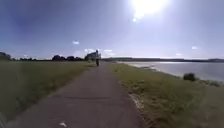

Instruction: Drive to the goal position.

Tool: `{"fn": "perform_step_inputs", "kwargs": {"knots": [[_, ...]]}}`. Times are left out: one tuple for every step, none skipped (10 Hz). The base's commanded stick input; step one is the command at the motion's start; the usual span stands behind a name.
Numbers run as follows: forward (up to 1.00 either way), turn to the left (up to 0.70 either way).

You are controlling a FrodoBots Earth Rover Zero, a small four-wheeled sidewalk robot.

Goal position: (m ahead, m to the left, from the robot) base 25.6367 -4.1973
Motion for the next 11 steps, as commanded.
{"fn": "perform_step_inputs", "kwargs": {"knots": [[0.50,0.00],[0.50,0.00],[0.50,0.00],[0.50,0.00],[0.50,0.00],[0.50,0.00],[0.50,0.00],[0.50,0.00],[0.50,0.00],[0.50,0.00],[0.50,0.27]]}}
